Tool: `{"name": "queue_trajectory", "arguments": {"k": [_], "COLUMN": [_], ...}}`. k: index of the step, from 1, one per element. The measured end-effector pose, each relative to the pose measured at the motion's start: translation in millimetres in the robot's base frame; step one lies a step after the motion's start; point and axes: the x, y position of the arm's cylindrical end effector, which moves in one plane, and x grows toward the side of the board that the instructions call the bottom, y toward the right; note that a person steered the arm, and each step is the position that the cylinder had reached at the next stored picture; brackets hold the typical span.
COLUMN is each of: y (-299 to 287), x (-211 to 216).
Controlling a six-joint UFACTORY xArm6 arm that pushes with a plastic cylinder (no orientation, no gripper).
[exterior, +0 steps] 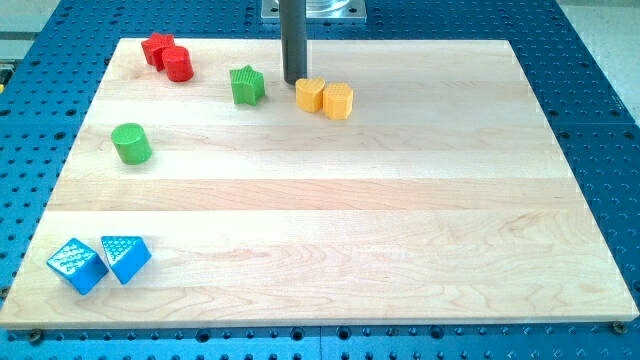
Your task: Move the green star into the green circle
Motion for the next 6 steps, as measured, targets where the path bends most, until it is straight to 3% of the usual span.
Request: {"name": "queue_trajectory", "arguments": {"k": [1,2,3,4,5,6], "y": [-106,-84,-118,-143,-143,-147], "x": [27,15,-1,10,58,49]}}
